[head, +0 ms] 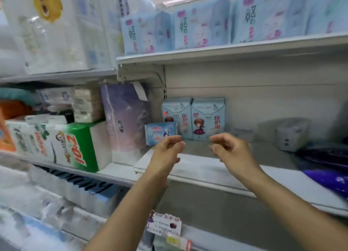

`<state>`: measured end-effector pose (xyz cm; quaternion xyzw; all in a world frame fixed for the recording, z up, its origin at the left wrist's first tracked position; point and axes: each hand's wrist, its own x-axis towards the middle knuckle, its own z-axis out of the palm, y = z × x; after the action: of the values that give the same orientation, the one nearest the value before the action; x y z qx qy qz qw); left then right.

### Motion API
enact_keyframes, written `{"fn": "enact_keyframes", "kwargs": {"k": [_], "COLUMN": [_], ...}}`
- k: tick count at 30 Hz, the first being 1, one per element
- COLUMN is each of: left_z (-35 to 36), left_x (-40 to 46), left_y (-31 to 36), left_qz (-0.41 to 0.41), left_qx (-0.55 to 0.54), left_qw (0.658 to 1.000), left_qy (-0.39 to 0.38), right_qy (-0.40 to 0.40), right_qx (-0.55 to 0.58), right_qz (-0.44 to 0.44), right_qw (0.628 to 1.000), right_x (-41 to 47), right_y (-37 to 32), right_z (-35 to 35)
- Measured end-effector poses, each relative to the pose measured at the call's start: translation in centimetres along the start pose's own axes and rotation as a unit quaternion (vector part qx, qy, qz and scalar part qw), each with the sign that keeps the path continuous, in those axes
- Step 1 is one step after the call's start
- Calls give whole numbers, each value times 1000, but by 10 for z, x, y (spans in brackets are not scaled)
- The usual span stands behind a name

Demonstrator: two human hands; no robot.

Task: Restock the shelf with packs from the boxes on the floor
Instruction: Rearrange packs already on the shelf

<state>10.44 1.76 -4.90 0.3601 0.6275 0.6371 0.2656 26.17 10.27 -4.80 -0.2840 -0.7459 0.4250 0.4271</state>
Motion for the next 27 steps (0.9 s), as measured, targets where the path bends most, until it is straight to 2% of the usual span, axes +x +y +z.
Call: {"fn": "enact_keyframes", "kwargs": {"k": [3,6,8,12,17,21,27], "left_z": [47,99,130,170,183,183,176], "left_x": [17,22,25,40,53,62,73], "left_y": [5,2,-1,-6,-16,-21,-26], "left_qz": [27,70,95,103,113,136,110], "left_qx": [26,82,143,267,361,339,260], "left_qw": [998,989,979,953,923,930,959], "left_qy": [-49,-101,-115,-98,-66,-31,-23], "right_qy": [59,136,160,133,62,59,11], "right_qx": [-50,-169,-280,-423,-440,-430,-422], "right_qz": [-27,-24,26,151,173,175,208], "right_qw": [997,976,946,883,879,884,882], "right_x": [23,45,60,87,108,123,128], "right_y": [4,18,29,47,75,89,108], "right_z": [-37,-86,-119,-170,-207,-217,-218]}}
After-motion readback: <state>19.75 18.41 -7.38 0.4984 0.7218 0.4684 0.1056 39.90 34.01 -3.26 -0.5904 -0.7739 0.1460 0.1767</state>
